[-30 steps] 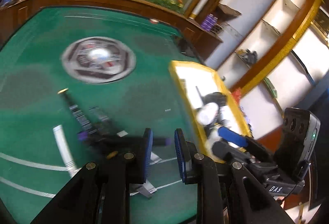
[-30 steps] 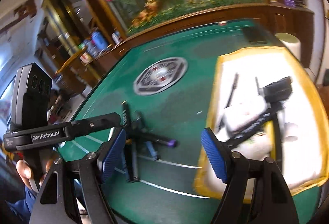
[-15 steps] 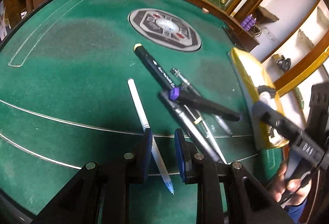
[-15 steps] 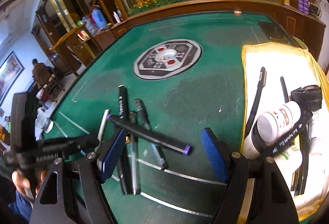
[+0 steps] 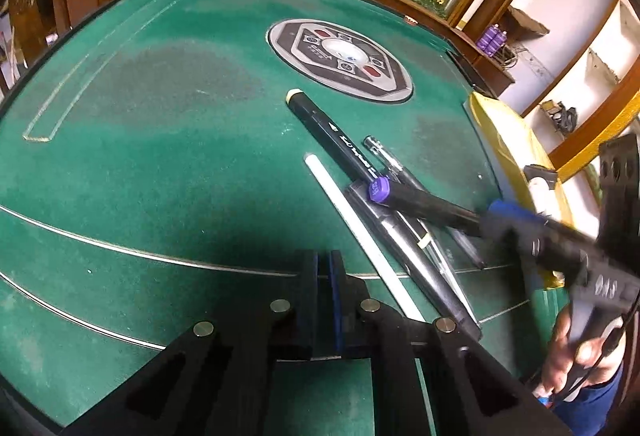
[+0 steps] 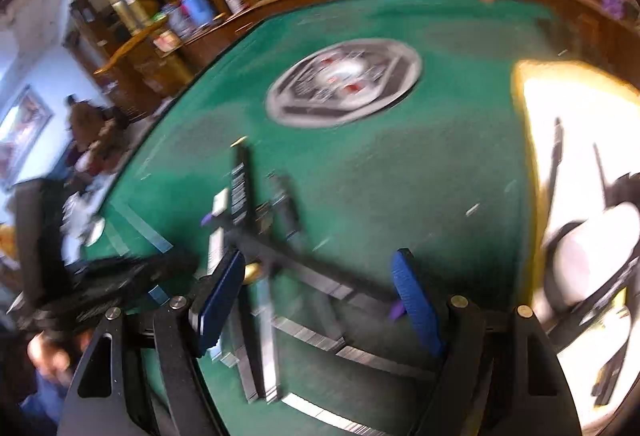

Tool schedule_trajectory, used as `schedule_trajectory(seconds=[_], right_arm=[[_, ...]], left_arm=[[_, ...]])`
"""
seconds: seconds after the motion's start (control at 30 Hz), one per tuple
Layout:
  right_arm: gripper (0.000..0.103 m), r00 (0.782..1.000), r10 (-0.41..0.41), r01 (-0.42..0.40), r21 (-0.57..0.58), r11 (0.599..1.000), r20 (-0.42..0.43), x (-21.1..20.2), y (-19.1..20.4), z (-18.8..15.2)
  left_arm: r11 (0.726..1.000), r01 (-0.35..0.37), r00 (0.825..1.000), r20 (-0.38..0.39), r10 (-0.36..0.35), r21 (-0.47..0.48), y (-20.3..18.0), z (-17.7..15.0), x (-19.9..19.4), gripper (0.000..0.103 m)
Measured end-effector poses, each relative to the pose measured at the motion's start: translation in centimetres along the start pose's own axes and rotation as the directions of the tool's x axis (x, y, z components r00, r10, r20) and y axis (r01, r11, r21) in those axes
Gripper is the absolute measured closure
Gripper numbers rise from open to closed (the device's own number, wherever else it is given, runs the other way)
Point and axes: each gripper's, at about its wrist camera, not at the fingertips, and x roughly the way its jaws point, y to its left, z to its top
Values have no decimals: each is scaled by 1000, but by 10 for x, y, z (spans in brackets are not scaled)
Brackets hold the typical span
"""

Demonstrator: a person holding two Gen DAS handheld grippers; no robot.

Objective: Organize rigid objects
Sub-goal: 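Grasp the white pen with the left tool while the right tool grasps a purple-capped black marker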

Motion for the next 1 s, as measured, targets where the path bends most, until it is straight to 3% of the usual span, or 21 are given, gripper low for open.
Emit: schedule_trajectory(seconds=[0.17, 0.37, 0.4, 0.53, 0.57, 0.7, 0.9, 1.0], right_arm=[[28, 999, -29, 26, -191, 981, -14, -10, 36, -12], [36, 983, -179, 183, -300, 936, 41, -3, 42, -1], [40, 985, -171, 168, -296, 940, 17, 3, 39, 1], [84, 983, -180, 165, -269, 949, -33, 23, 32, -2], [87, 982, -187, 173, -250, 952, -31, 24, 29, -3], [89, 980, -198, 198, -147, 969, 11, 15, 19, -6], [89, 990, -123, 127, -63, 990, 68, 0, 15, -10], [89, 994, -83, 85, -29, 996, 70, -4, 9, -12]], left_arm=[[999, 31, 1000, -5, -31, -21, 4, 0, -1, 95], [1000, 25, 1000, -5, -25, -14, 1, -3, -5, 95], [1000, 23, 1000, -6, -23, -12, 1, -3, -5, 95], [1000, 28, 1000, -11, -28, -5, -2, -4, -6, 95], [1000, 30, 999, -10, -30, -3, -3, -4, -6, 95], [997, 70, 997, -25, -71, -13, -7, -2, -5, 95], [991, 118, 990, -69, -122, -55, -19, 8, 8, 95], [996, 71, 995, -64, -74, -55, -25, 12, 15, 92]])
